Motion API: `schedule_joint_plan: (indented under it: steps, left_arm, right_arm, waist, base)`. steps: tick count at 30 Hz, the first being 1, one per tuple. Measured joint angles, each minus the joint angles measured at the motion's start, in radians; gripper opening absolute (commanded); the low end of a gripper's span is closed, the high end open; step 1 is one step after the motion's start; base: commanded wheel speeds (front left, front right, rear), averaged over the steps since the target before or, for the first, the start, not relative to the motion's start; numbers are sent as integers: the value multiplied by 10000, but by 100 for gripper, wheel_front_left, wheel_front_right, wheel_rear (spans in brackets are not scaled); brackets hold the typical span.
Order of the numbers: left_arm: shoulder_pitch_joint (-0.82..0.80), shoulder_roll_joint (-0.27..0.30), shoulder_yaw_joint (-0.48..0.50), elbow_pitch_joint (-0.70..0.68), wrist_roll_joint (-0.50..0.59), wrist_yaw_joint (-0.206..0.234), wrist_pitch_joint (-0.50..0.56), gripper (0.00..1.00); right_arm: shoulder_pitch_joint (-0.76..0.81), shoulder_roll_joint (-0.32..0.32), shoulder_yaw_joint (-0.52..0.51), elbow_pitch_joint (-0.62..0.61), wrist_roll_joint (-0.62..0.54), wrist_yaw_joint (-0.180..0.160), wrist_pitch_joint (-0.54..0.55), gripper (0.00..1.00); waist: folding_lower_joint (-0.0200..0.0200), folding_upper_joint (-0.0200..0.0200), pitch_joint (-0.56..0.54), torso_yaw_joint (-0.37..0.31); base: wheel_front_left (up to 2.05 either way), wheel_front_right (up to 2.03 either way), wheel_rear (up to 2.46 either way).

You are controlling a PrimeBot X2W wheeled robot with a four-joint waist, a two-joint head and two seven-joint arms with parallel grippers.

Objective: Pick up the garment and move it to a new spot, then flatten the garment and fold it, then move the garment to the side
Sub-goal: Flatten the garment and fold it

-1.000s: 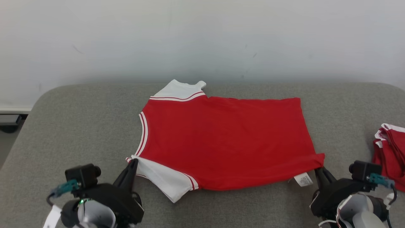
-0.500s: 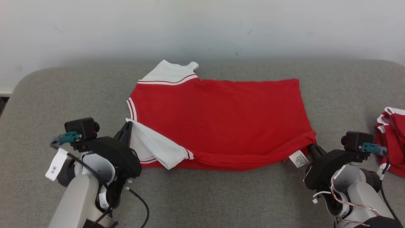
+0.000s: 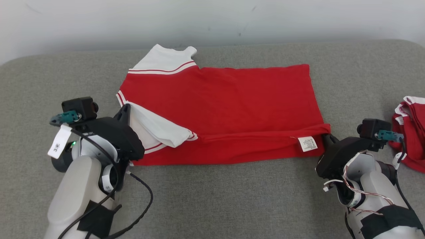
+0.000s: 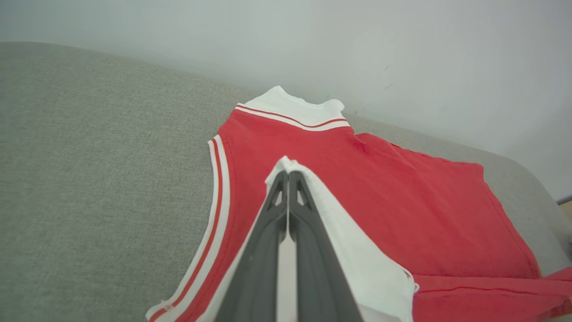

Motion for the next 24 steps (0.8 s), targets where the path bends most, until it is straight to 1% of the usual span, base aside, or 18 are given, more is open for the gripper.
schedule_joint_plan:
  steps: [3, 8, 13, 14, 18, 20, 21, 22, 23, 24]
  left_arm:
    - [-278, -15, -40, 245, 86, -4, -163, 0]
    - [-775, -35, -130, 694, 322, -69, -422, 0]
    - [-1268, -65, -270, 1185, 395, -115, -650, 0]
    - [-1324, -67, -286, 1285, 420, -188, -742, 0]
    - [-1476, -69, -339, 1645, 502, -199, -895, 0]
    - [-1550, -75, -380, 1848, 518, -280, -984, 0]
    - [-1617, -75, -384, 1942, 520, -282, -1076, 12]
    - [-1668, -69, -407, 2006, 539, -314, -1141, 31]
    - [-1702, -65, -453, 2061, 583, -424, -1204, 95]
    - [-1751, -69, -531, 2130, 621, -458, -1285, 100]
  right_arm:
    - [-254, 17, 44, 230, 38, -19, -6, 0]
    - [-516, 48, 79, 593, 48, -165, -10, 0]
    - [-763, 90, 130, 966, 52, -169, -44, 0]
    - [-817, 94, 146, 1043, 52, -169, -61, 0]
    - [-973, 134, 196, 1260, 59, -169, -171, 0]
    - [-1101, 144, 211, 1344, 63, -169, -234, 0]
    - [-1177, 151, 222, 1411, 67, -167, -290, 0]
    - [-1260, 169, 203, 1471, 117, -163, -357, 6]
    - [-1309, 182, 161, 1473, 253, -163, -454, 100]
    - [-1345, 188, 119, 1473, 334, -163, -571, 100]
  waist:
    - [0, 0, 136, -59]
    - [0, 0, 323, -130]
    - [0, 0, 435, -194]
    - [-1, 0, 444, -203]
    - [-1, 0, 465, -241]
    - [-1, -1, 466, -255]
    - [-1, -1, 465, -260]
    - [-1, 0, 463, -262]
    - [-1, 0, 458, -265]
    - [-1, 0, 451, -267]
  base:
    - [0, 0, 0]
    - [0, 0, 0]
    - [0, 0, 0]
    - [0, 0, 0]
    - [0, 0, 0]
    - [0, 0, 0]
    - [0, 0, 0]
    - [0, 0, 0]
    - [0, 0, 0]
    - [0, 0, 0]
